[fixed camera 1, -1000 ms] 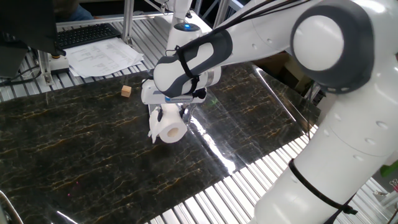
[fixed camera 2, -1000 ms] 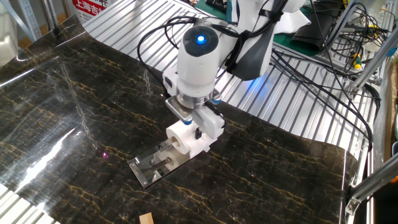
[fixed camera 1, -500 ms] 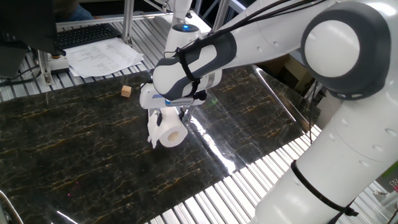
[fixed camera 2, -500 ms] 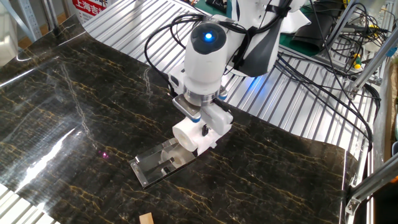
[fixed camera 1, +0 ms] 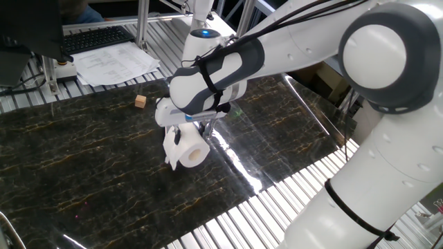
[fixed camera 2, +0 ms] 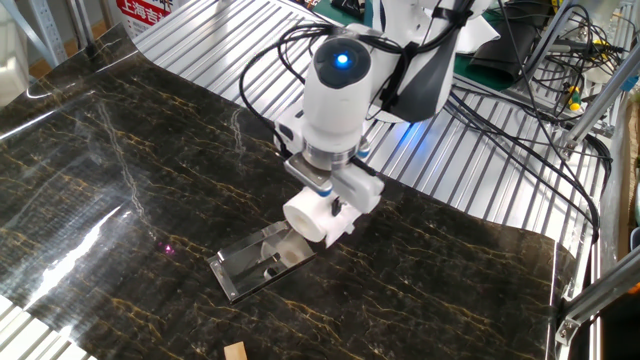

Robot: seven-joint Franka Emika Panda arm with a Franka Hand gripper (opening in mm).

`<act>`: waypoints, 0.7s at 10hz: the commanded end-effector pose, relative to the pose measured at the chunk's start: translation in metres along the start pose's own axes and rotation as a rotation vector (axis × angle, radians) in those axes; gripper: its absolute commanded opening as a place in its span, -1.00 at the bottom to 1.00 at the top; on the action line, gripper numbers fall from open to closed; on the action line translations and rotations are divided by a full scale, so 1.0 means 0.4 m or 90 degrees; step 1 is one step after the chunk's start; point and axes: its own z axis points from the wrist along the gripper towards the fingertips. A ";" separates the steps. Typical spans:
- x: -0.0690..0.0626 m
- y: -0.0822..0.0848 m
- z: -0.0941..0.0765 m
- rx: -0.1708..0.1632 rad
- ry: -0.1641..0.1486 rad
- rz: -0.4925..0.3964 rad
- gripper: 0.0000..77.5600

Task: Take the roll of paper down from the shelf

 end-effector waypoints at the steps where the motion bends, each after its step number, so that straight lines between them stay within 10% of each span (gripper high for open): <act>1: 0.014 0.014 -0.002 -0.004 0.002 -0.063 -0.97; 7: 0.046 0.036 -0.010 0.006 -0.002 -0.114 -0.97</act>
